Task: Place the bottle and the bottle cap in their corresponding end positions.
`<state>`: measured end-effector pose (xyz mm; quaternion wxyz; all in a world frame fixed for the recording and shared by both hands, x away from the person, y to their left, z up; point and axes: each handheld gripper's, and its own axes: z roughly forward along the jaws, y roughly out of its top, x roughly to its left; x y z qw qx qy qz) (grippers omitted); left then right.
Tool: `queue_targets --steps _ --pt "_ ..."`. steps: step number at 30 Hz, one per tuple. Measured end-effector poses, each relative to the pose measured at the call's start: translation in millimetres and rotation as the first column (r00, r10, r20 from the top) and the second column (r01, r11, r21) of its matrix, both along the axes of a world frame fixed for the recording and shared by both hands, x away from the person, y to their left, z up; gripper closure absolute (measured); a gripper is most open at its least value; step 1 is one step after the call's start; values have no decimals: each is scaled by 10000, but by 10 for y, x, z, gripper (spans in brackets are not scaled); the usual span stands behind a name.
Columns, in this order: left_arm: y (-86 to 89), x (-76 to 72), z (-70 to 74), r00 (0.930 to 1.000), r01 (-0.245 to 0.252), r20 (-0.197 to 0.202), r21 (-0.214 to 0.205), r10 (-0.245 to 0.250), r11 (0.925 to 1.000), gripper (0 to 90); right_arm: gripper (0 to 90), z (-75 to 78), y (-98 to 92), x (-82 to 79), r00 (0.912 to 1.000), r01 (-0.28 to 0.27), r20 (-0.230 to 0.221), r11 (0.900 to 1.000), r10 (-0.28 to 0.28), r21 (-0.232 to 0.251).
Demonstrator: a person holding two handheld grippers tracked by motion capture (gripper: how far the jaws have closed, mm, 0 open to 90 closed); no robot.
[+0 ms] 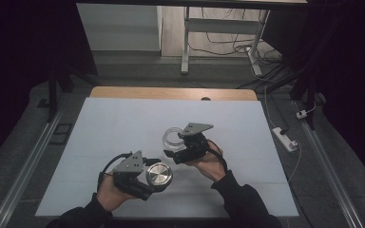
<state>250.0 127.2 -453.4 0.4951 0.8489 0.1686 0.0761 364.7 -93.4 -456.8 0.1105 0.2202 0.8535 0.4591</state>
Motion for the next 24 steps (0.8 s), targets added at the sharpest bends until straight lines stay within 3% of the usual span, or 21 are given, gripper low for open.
queue_targets --steps 11,24 --pt "-88 38 -169 9998 -189 66 279 187 9994 197 144 -48 51 186 9992 389 78 9992 -388 -133" --pt "-197 215 -377 9984 -491 -275 412 503 9979 197 144 -101 94 455 9956 925 177 9954 -921 -251"
